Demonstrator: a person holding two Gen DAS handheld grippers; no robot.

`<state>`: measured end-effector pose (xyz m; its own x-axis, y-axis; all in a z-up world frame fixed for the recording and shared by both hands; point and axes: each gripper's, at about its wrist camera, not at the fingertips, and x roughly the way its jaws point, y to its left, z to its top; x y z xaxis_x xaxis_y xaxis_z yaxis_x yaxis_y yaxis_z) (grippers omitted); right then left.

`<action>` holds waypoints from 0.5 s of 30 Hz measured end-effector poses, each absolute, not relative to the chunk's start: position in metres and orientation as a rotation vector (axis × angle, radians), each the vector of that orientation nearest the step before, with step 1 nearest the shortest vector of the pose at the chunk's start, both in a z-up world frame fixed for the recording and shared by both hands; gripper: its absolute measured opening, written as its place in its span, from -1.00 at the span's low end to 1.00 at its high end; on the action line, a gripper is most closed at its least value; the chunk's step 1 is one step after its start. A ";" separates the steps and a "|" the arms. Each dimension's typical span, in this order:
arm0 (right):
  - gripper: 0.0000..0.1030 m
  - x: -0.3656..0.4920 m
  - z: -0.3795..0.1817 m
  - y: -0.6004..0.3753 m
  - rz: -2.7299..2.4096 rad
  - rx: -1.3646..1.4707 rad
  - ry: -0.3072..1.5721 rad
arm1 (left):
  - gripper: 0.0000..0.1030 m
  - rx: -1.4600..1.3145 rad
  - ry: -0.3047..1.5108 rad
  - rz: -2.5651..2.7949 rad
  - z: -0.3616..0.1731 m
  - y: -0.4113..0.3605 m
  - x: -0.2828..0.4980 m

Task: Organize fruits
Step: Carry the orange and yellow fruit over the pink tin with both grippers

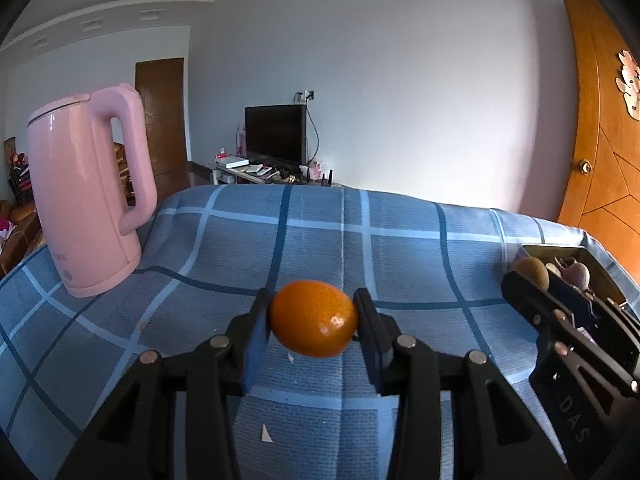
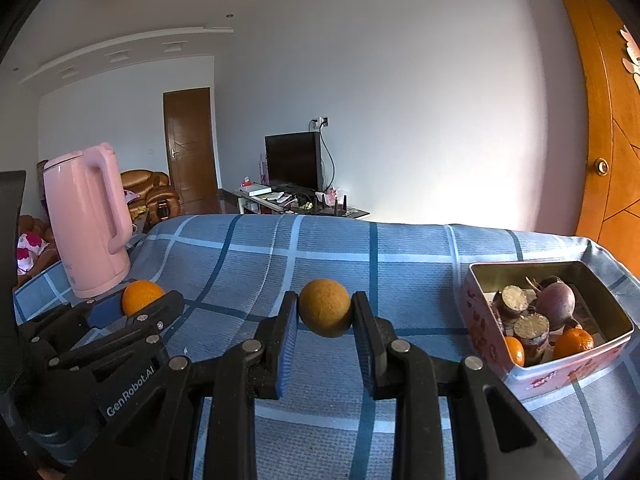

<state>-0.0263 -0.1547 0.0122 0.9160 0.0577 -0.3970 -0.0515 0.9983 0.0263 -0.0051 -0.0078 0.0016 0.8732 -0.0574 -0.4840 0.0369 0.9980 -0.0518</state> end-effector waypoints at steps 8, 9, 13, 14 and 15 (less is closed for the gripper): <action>-0.43 -0.037 0.013 -0.163 0.050 0.003 0.401 | -0.17 -0.020 0.496 -0.052 0.002 -0.020 -0.013; -0.43 -0.038 0.013 -0.164 0.049 0.002 0.400 | -0.17 -0.016 0.494 -0.053 0.003 -0.022 -0.014; -0.43 -0.044 0.014 -0.171 0.043 -0.006 0.396 | -0.17 -0.015 0.494 -0.058 0.003 -0.029 -0.016; -0.43 -0.045 0.014 -0.172 0.043 -0.007 0.395 | -0.17 -0.015 0.495 -0.059 0.003 -0.030 -0.017; -0.43 -0.046 0.014 -0.174 0.041 -0.008 0.395 | -0.17 -0.015 0.497 -0.059 0.003 -0.031 -0.017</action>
